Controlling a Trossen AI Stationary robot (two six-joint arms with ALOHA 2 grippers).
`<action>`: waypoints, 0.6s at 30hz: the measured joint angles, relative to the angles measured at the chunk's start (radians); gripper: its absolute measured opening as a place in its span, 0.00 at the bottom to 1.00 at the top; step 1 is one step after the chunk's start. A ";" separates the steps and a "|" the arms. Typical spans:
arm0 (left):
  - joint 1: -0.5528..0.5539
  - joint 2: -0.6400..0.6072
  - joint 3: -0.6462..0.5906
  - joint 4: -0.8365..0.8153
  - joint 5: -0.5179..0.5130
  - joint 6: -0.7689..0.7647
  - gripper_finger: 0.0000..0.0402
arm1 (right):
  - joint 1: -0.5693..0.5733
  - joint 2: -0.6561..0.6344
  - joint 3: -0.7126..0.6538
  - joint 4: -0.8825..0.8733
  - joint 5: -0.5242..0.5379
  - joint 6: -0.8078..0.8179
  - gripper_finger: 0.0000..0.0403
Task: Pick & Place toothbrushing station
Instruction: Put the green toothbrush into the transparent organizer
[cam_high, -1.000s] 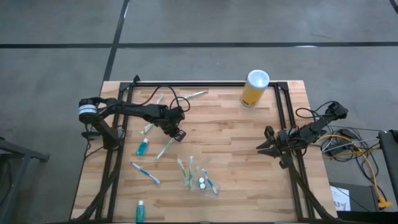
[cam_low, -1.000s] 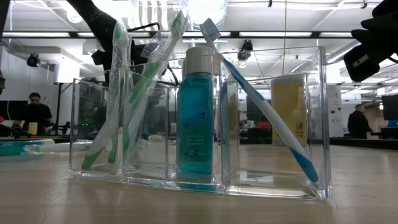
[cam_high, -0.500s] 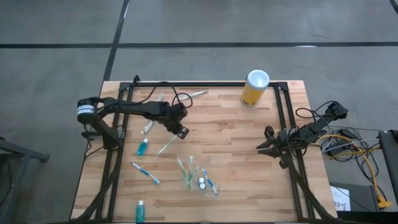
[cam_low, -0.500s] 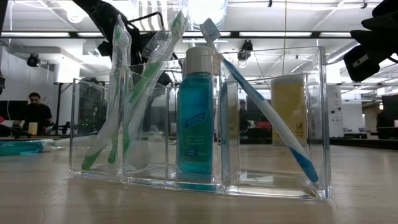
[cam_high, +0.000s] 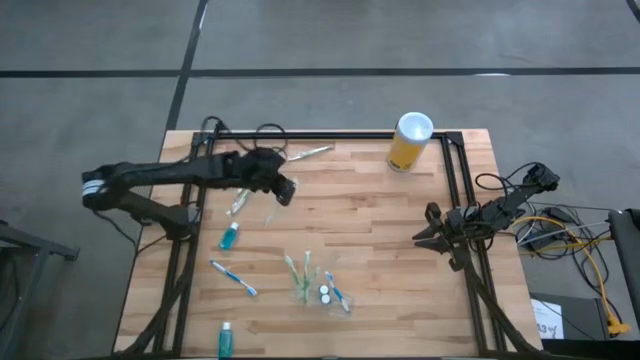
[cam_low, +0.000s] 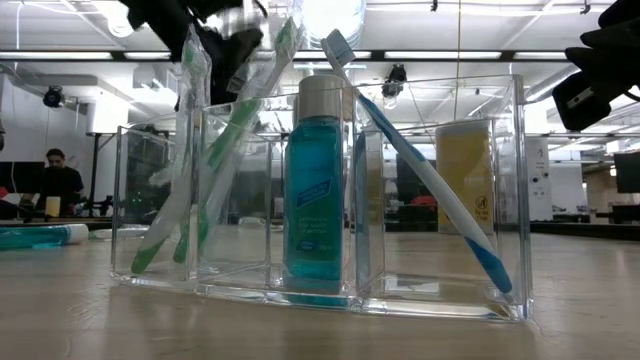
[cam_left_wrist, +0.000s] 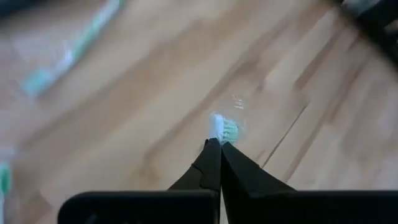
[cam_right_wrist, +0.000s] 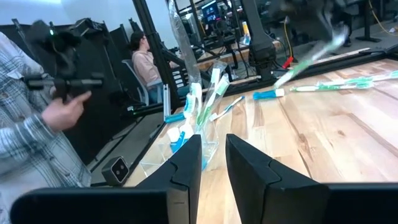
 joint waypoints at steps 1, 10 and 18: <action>-0.008 -0.030 0.000 0.013 -0.020 0.009 0.00 | 0.000 0.000 0.000 0.000 0.000 0.000 0.17; -0.149 -0.206 -0.002 0.155 -0.154 0.173 0.01 | 0.000 0.000 0.000 0.000 0.000 0.000 0.20; -0.304 -0.258 -0.003 0.274 -0.255 0.328 0.01 | 0.000 0.000 0.000 0.000 0.000 0.000 0.20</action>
